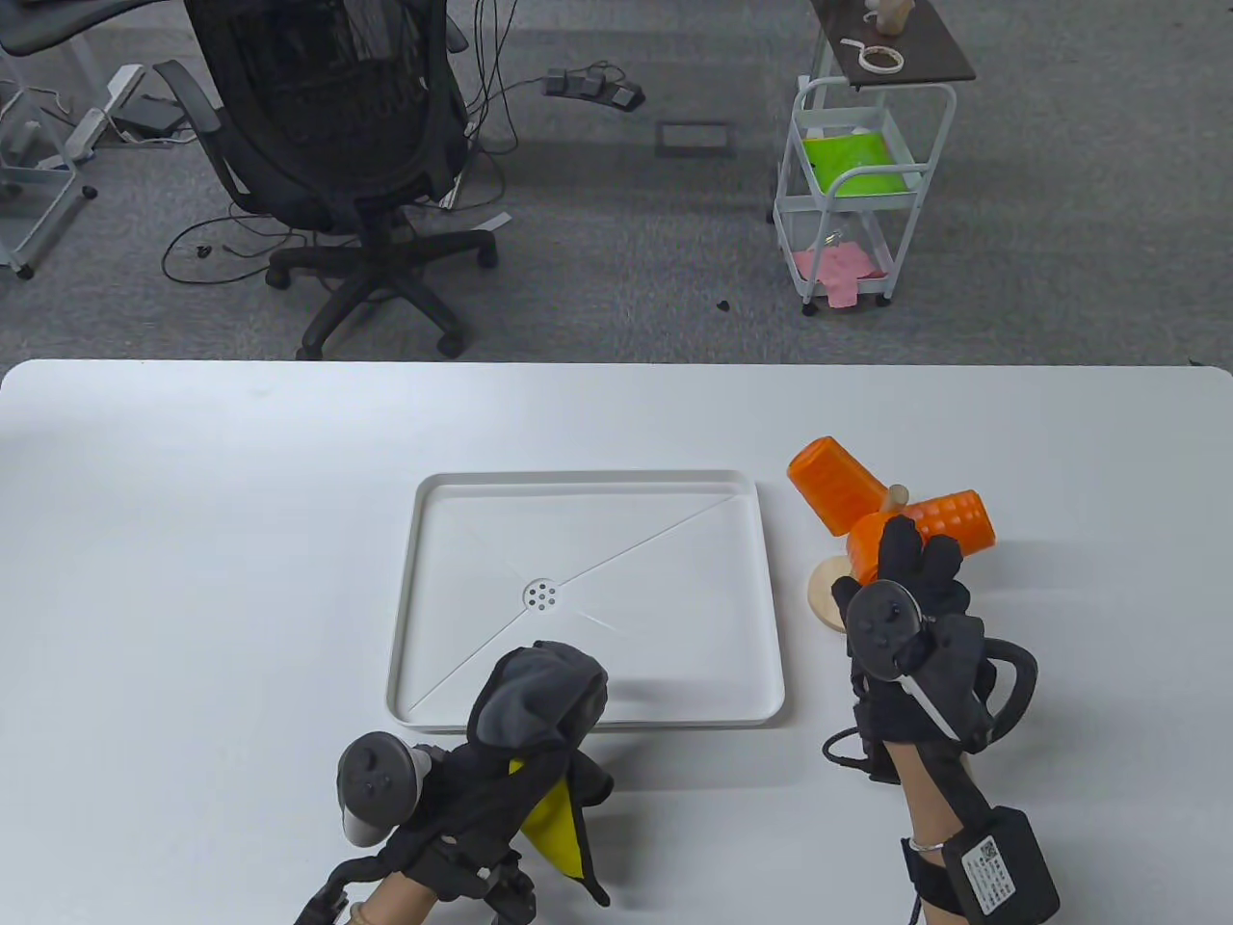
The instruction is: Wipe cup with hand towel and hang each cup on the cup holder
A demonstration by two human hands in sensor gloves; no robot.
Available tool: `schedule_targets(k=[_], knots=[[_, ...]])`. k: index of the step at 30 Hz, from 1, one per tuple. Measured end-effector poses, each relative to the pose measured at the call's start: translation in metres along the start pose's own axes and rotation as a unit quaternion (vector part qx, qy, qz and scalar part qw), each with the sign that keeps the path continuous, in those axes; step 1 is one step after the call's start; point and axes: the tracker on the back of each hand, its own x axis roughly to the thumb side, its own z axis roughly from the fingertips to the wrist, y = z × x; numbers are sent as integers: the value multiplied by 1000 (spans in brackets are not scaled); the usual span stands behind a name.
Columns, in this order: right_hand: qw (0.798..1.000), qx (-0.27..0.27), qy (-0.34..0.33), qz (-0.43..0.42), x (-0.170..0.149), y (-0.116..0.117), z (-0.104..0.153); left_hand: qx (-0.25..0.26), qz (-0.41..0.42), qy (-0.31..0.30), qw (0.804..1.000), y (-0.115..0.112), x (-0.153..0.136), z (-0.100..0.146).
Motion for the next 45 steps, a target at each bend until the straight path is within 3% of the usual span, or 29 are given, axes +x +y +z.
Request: schedule_targets(k=[7, 13, 15, 19, 21, 23, 25, 27, 30, 33, 35, 39, 43, 45], knots=[[1000, -3, 3, -3, -1, -3, 1, 1, 1, 1, 1000, 0, 0, 0], [997, -72, 9, -3, 1, -28, 20, 15, 8, -20, 1000, 7, 9, -2], [995, -99, -13, -11, 5, -39, 30, 25, 7, -33, 999, 14, 16, -3], [980, -118, -125, -99, 12, -51, 49, 54, 8, -56, 997, 42, 35, -7], [963, -75, -200, -162, 12, -46, 52, 76, 5, -62, 995, 60, 43, -9], [931, 12, -268, -248, 11, -31, 50, 97, -18, -62, 993, 87, 52, -12], [897, 76, -299, -317, 10, -14, 51, 114, -52, -57, 990, 110, 59, -15], [881, 120, -318, -329, 12, 4, 55, 133, -90, -47, 986, 133, 64, -20], [894, 160, -334, -251, 16, 30, 62, 151, -141, -9, 978, 167, 63, -34], [893, 182, -332, -241, 18, 48, 65, 154, -185, 54, 969, 193, 53, -48], [893, 195, -328, -236, 20, 55, 66, 154, -221, 117, 956, 208, 42, -57], [920, 177, -320, -142, 23, 66, 68, 125, -293, 293, 902, 235, 5, -71], [923, 178, -313, -133, 23, 73, 68, 99, -329, 399, 850, 243, -32, -71], [923, 182, -310, -136, 23, 74, 67, 92, -359, 446, 815, 244, -50, -67]])
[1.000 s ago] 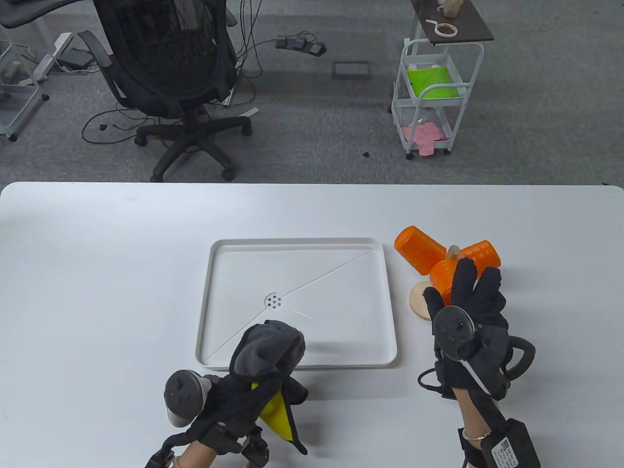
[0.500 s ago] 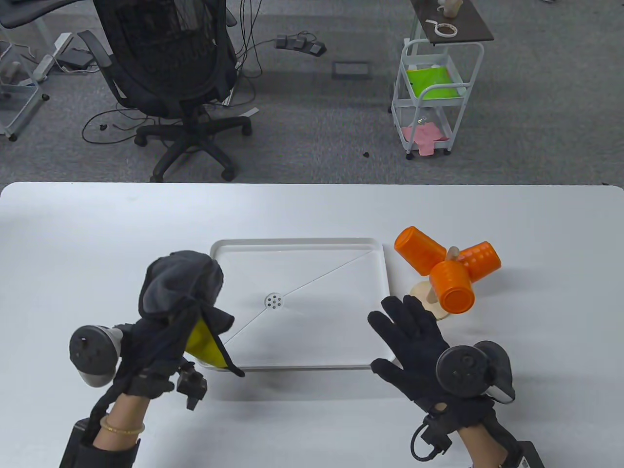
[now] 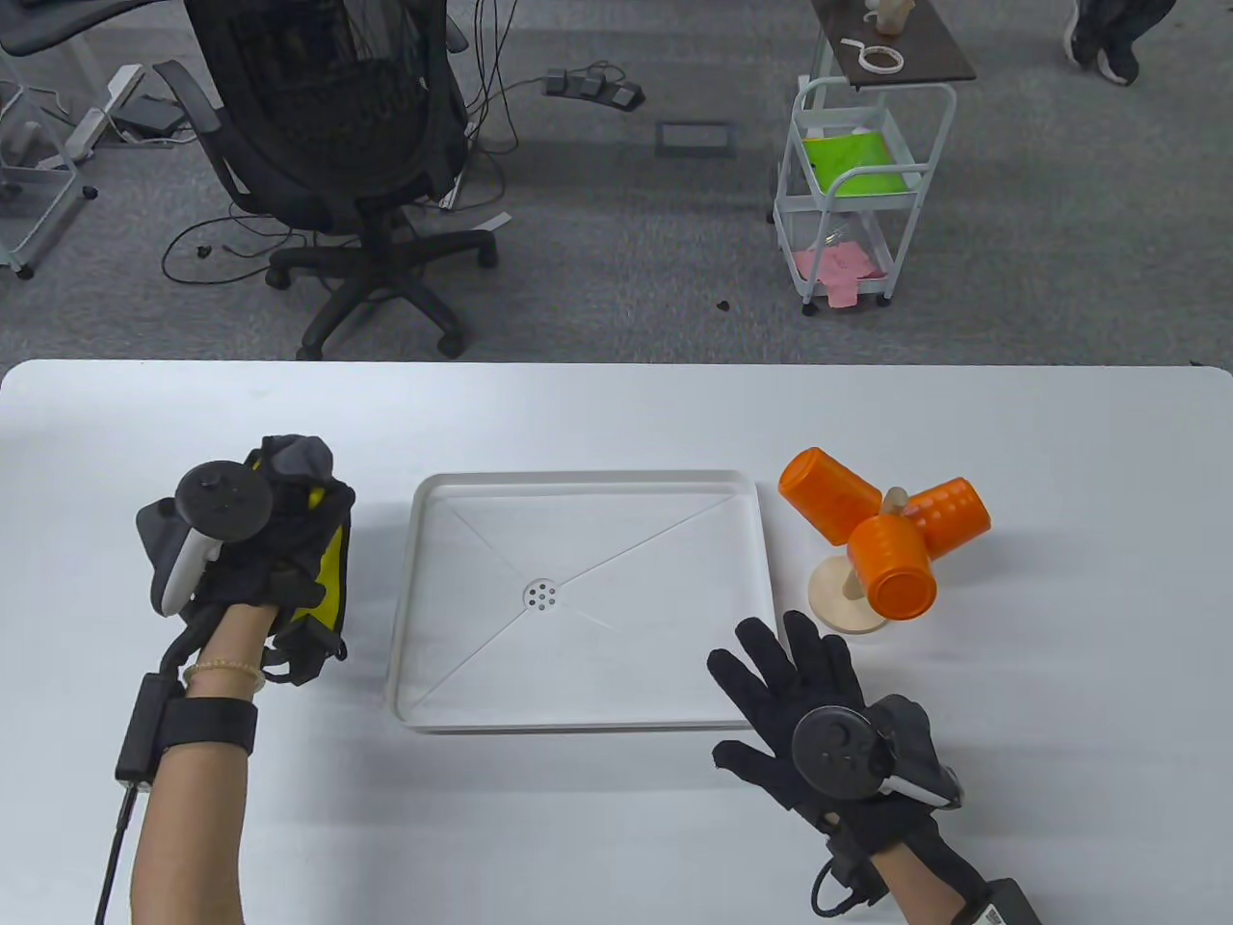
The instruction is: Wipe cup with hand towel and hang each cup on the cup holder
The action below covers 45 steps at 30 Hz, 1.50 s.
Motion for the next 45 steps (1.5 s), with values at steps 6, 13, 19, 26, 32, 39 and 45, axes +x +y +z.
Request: schedule_targets(k=[6, 13, 19, 26, 32, 39, 45], knots=[[1000, 11, 5, -1, -2, 5, -2, -85, -108, 92, 986, -30, -19, -18], [1000, 11, -1, -5, -2, 5, -2, -186, -54, 136, 972, -56, -34, -25], [1000, 12, 2, -8, -4, 6, -2, -245, 2, 133, 960, -64, -41, -23], [1000, 12, 2, -10, -4, 5, -2, -253, 83, 111, 957, -63, -46, -13], [1000, 18, 5, -16, -6, 3, -3, -201, 111, 104, 968, -44, -43, 5], [1000, 28, 5, -8, -6, 0, -8, -104, 18, 24, 994, -17, -21, 46], [1000, 21, 7, 6, -3, -11, -15, 25, -51, -151, 987, -26, 15, 98]])
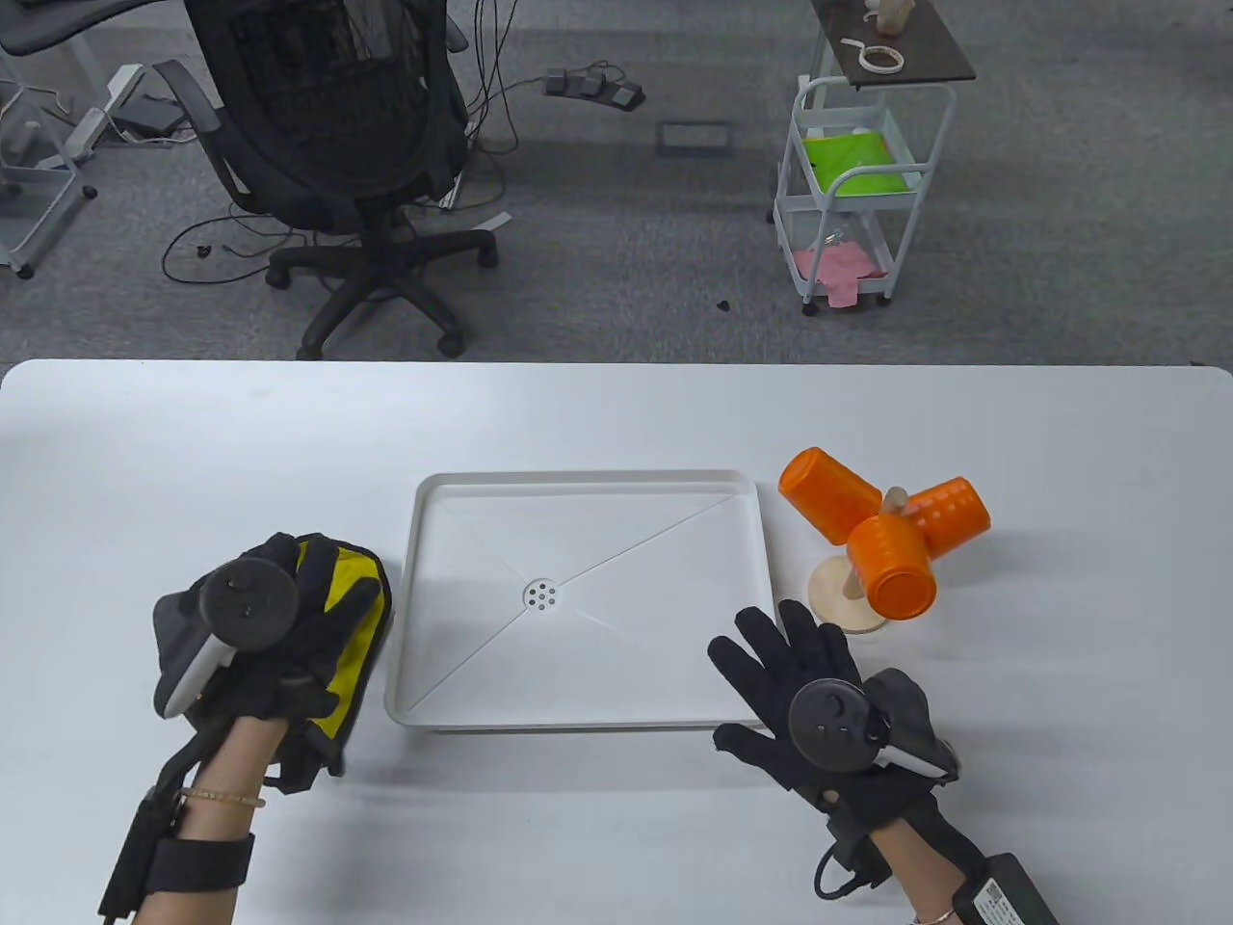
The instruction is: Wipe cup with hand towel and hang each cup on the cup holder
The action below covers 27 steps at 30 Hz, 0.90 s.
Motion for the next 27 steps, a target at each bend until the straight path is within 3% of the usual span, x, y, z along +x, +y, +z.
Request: schedule_targets(k=[4, 7, 11, 16, 21, 27], knots=[[1000, -7, 3, 17, 5, -3, -4, 27, -48, -79, 995, -17, 30, 20], [999, -25, -3, 35, 12, 1, -6, 16, -68, -169, 983, -36, 52, 30], [996, -28, -8, 84, 21, 11, -7, -8, -98, -226, 969, -62, 75, 39], [989, -14, -6, 146, 28, 25, -5, -34, -140, -263, 954, -91, 85, 46], [988, 15, -14, 152, 30, 36, -7, -84, -146, -279, 945, -111, 87, 47], [989, 32, -8, 141, 24, 43, -6, -101, -154, -280, 942, -118, 84, 47]])
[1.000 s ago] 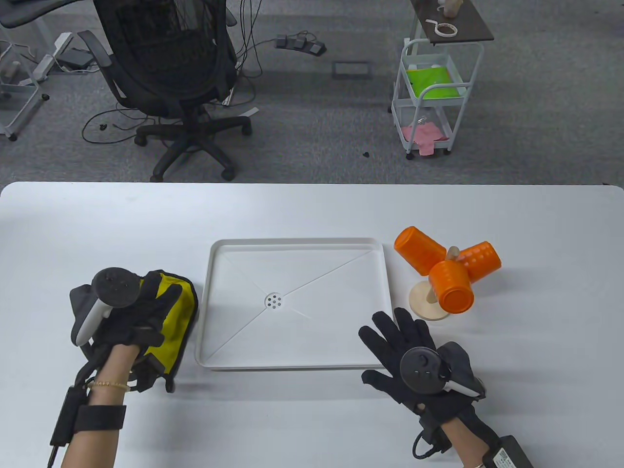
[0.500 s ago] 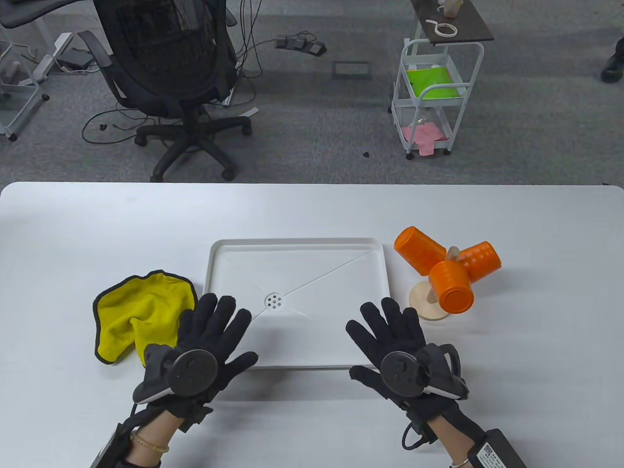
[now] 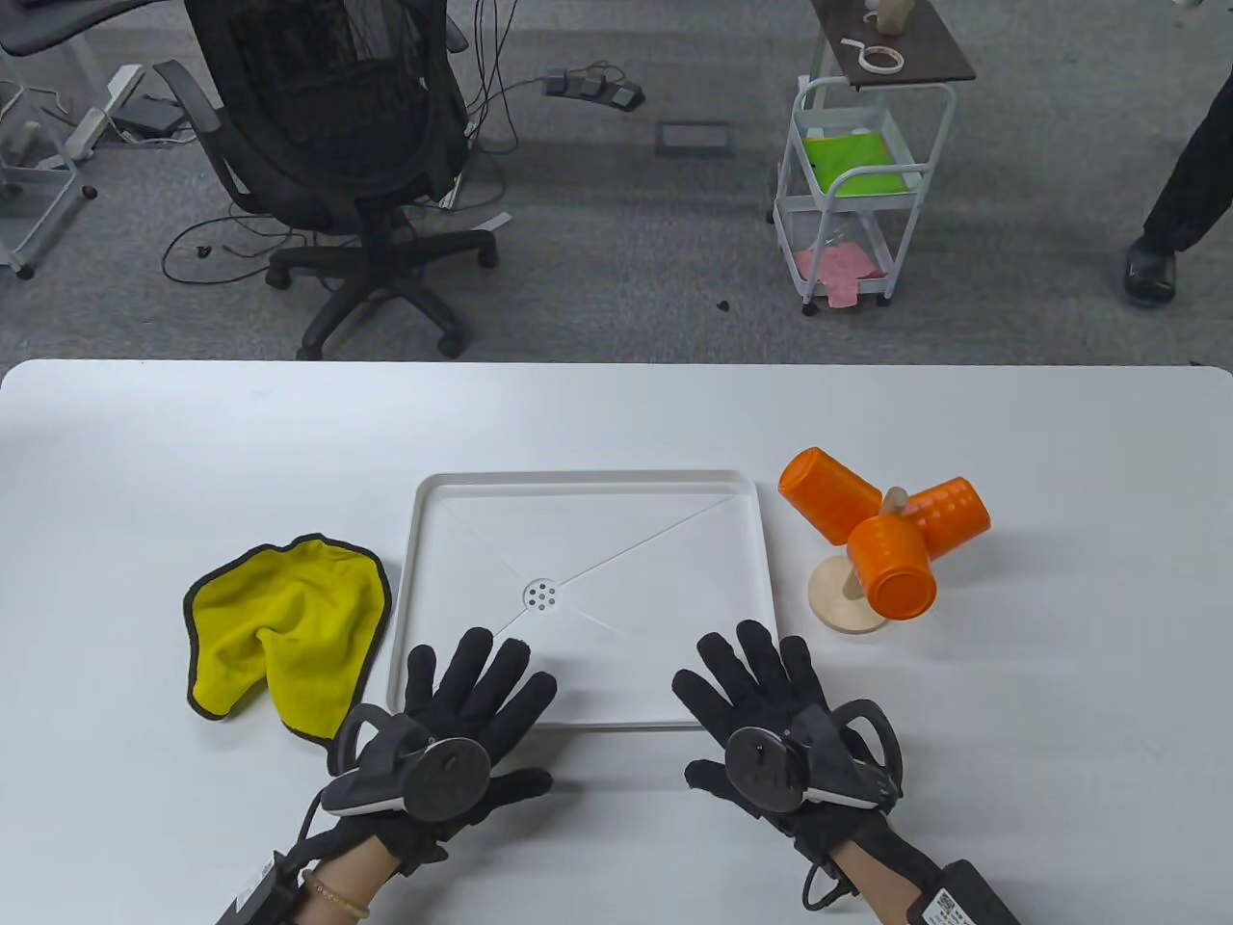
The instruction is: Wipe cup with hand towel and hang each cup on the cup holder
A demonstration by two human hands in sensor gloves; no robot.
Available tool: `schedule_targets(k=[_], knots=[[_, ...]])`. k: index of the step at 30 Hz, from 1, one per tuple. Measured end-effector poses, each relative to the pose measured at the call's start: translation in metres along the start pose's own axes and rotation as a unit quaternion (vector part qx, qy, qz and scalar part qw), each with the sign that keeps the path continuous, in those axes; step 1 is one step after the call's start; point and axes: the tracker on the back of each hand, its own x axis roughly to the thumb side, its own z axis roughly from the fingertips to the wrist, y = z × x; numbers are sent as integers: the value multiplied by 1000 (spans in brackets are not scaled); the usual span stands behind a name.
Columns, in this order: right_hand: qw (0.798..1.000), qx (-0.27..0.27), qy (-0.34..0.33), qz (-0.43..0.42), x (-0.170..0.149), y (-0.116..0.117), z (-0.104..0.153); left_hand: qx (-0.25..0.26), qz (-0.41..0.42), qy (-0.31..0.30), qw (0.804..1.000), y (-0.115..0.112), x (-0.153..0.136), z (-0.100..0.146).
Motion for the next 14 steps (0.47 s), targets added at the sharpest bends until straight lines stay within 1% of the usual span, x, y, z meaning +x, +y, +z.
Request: schedule_targets(k=[4, 14], knots=[[1000, -1, 4, -6, -4, 1, 3, -21, 21, 10, 1000, -4, -6, 0], [1000, -4, -3, -4, -3, 1, 6, -2, 37, 22, 999, -3, -15, 4]])
